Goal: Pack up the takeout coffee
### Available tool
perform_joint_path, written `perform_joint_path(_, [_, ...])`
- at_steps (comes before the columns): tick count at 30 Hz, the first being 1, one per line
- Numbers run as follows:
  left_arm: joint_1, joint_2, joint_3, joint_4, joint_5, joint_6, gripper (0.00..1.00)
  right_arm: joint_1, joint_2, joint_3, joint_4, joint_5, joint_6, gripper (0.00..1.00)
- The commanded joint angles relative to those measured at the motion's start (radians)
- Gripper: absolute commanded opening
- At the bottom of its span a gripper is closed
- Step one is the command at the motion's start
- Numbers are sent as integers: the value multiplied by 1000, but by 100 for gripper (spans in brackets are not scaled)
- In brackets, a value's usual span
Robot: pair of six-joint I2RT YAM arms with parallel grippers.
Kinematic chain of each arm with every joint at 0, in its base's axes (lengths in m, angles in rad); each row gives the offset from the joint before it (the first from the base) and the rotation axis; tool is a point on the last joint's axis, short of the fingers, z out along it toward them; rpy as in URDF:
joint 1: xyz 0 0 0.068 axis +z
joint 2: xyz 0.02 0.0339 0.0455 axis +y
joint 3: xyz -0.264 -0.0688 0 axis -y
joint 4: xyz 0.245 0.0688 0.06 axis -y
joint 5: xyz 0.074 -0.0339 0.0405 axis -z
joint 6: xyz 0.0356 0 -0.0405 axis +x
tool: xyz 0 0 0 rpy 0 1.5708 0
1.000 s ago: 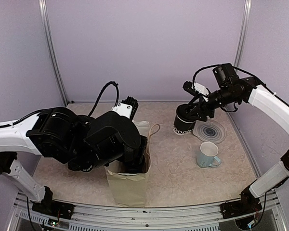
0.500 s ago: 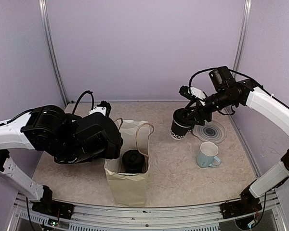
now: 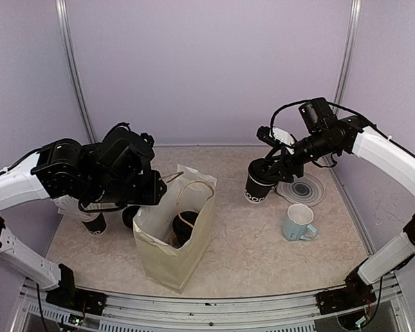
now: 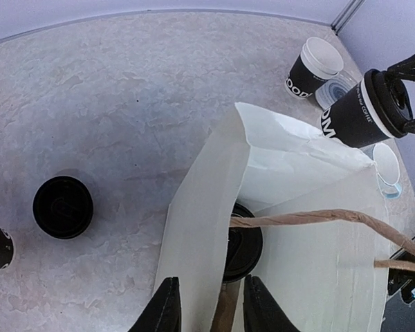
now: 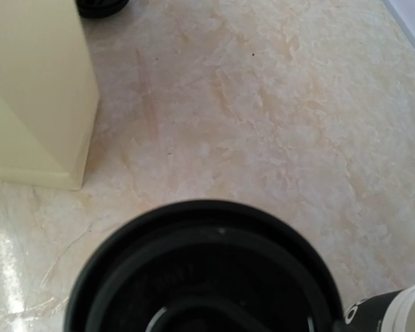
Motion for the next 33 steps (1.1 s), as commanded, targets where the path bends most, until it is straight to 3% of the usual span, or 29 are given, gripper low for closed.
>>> perform_joint_path(1, [48, 38, 36, 16, 90, 84, 30, 12, -33, -26, 7, -1, -8, 70])
perform_joint_path(5, [89, 73, 64, 0, 102, 153, 21, 17, -63, -50, -9, -26, -30, 69])
perform_joint_path(9, [121, 108, 102, 46, 110, 293, 0, 42, -100, -85, -55, -104, -95, 70])
perform_joint_path(20, [219, 221, 174, 278, 267, 687, 0, 284, -158, -235, -126, -50, -211, 69])
perform_joint_path(27, [302, 321, 226, 398, 458, 841, 0, 392, -133, -240, -131, -78, -224, 69])
perform_joint_path(33, [355, 399, 285, 447, 548, 922, 0, 497, -75, -238, -76, 11, -223, 69])
